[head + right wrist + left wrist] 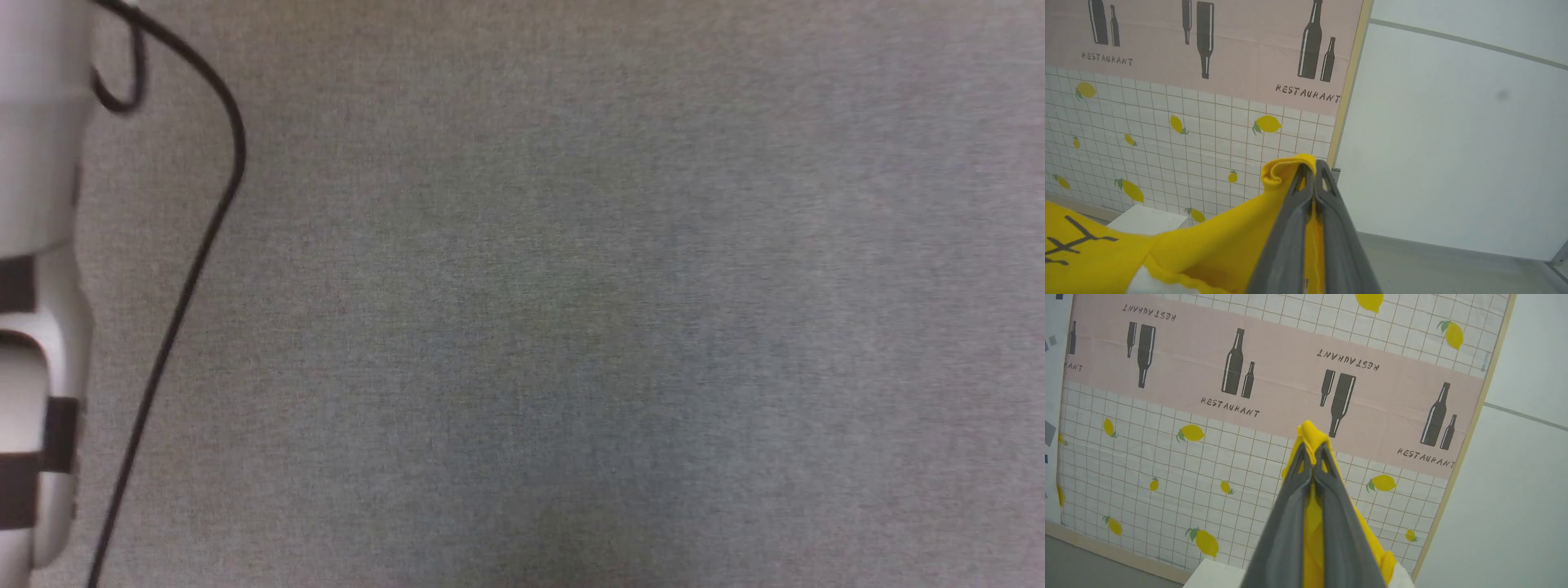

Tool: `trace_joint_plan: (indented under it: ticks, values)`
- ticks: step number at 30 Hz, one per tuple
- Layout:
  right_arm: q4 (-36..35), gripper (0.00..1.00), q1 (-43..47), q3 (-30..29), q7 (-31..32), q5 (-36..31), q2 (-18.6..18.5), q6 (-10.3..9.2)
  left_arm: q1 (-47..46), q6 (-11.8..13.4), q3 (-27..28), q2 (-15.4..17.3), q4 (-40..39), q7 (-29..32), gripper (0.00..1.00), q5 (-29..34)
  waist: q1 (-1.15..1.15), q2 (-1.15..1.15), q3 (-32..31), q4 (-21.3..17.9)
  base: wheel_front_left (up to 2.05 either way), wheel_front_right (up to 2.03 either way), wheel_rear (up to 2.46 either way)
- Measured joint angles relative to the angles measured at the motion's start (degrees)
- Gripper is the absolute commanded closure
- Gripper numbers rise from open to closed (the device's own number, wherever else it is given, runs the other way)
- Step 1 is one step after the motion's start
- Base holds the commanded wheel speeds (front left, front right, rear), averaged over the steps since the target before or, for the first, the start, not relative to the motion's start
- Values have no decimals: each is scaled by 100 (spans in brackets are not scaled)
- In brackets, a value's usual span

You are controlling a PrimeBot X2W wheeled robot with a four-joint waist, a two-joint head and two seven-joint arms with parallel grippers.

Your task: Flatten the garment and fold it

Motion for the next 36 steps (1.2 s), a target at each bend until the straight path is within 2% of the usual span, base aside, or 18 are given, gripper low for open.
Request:
trace_joint_plan:
  ticks: [3,4,8,12,15,21,27,30,36]
  values:
    - [133,100,226,203,-77,212,-89,0,248,-196,-12,-21,119,-85,100,-102,0,0,127,68,0,0,0]
    - [166,100,536,524,-70,543,-225,1,520,-370,-3,-29,130,-91,100,-277,0,0,145,149,0,0,0]
    - [-41,100,1025,772,20,1134,-420,1,1016,-486,15,-11,-24,41,100,-524,0,0,36,186,0,0,0]
    - [-582,100,1730,803,222,1830,-742,1,1705,-537,1,75,-556,291,100,-779,0,0,-131,212,0,0,0]
    - [-1110,100,2408,664,381,2247,-954,1,2448,-436,31,166,-1154,379,100,-927,0,0,-262,236,0,0,0]
    - [-2086,100,4045,45,749,2687,-1011,1,4392,65,145,386,-2475,426,100,-1183,-1,0,-613,263,0,0,0]
    - [-2960,100,5572,-782,1048,2743,-612,1,6050,399,108,648,-3417,532,100,-1371,-1,0,-989,261,0,0,0]
    - [-3381,100,6341,-1192,1220,2741,-215,0,6808,482,-32,809,-3687,671,100,-1484,-1,0,-1187,259,0,0,0]
    - [-3986,100,7787,-1830,1608,2636,646,0,8210,671,-74,867,-3843,675,100,-1811,-2,0,-1599,259,0,0,0]
